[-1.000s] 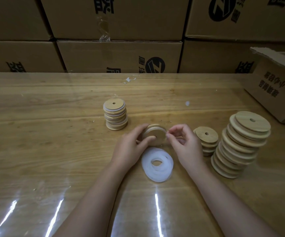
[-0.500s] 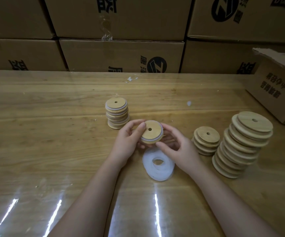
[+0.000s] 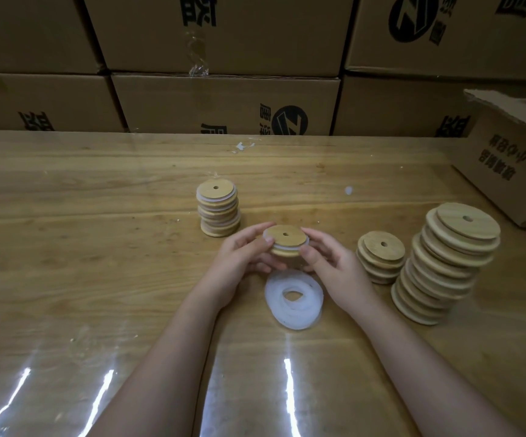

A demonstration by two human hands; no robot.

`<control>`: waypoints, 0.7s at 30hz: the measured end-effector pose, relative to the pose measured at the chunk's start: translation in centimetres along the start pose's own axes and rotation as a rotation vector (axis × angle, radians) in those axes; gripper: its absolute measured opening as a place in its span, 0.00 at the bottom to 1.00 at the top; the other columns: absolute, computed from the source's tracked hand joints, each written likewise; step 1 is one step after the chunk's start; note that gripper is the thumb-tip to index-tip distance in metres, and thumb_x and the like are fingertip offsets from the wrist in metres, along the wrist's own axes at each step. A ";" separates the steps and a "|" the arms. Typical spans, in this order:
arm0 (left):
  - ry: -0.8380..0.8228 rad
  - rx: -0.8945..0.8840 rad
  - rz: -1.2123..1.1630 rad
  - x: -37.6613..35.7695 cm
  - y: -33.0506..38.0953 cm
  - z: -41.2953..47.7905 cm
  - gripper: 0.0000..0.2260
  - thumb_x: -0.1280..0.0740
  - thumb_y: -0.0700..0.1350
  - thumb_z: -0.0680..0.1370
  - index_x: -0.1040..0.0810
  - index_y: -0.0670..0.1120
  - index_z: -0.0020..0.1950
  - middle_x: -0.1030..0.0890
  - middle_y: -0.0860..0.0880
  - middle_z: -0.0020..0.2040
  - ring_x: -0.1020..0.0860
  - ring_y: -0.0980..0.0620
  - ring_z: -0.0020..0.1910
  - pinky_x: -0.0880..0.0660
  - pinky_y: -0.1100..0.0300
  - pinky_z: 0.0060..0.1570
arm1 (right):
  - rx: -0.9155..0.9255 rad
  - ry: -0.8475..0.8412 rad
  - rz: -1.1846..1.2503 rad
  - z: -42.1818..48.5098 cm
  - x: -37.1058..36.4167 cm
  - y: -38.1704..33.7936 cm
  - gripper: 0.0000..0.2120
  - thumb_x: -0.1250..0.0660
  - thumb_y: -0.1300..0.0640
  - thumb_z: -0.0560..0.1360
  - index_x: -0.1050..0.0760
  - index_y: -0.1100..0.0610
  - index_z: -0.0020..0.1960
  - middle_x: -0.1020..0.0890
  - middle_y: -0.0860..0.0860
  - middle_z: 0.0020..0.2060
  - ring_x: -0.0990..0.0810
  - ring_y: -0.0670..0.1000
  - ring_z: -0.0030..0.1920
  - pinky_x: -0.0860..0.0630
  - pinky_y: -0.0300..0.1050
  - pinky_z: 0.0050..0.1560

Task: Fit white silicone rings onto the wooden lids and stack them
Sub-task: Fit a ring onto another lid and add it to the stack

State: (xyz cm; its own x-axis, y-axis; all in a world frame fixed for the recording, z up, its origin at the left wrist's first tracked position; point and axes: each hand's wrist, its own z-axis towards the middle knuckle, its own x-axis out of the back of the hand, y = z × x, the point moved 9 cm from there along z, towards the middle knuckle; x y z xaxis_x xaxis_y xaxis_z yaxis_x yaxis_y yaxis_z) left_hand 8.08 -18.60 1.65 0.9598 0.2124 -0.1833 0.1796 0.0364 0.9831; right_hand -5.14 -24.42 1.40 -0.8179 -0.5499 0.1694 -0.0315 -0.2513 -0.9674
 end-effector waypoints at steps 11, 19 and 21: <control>-0.018 -0.022 -0.060 0.0 0.2 0.0 0.22 0.32 0.45 0.71 0.29 0.44 0.64 0.17 0.44 0.43 0.17 0.49 0.39 0.25 0.66 0.36 | 0.003 0.025 0.019 0.2 0.3 -0.1 0.16 0.35 0.46 0.71 0.27 0.44 0.58 0.18 0.46 0.53 0.21 0.45 0.56 0.23 0.51 0.57; 0.155 -0.024 -0.153 1.6 0.2 0.4 0.10 0.37 0.42 0.79 0.24 0.49 0.59 0.16 0.47 0.39 0.17 0.52 0.34 0.24 0.66 0.31 | 0.071 -0.016 0.018 0.0 0.0 -0.7 0.23 0.36 0.61 0.77 0.28 0.33 0.59 0.22 0.42 0.59 0.25 0.45 0.62 0.25 0.47 0.58; 0.165 -0.010 -0.178 1.7 0.2 0.3 0.12 0.37 0.43 0.78 0.25 0.48 0.61 0.16 0.46 0.39 0.17 0.51 0.34 0.24 0.66 0.30 | 0.082 -0.037 -0.016 -0.1 -0.2 -0.9 0.25 0.36 0.62 0.76 0.29 0.32 0.60 0.23 0.41 0.60 0.25 0.43 0.62 0.25 0.42 0.57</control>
State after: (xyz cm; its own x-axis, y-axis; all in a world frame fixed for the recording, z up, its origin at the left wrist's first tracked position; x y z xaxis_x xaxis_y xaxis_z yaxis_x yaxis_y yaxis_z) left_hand 9.85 -18.52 1.50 0.8649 0.3584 -0.3515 0.3401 0.0967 0.9354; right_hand -4.98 -24.00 2.23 -0.7959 -0.5738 0.1930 0.0037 -0.3235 -0.9462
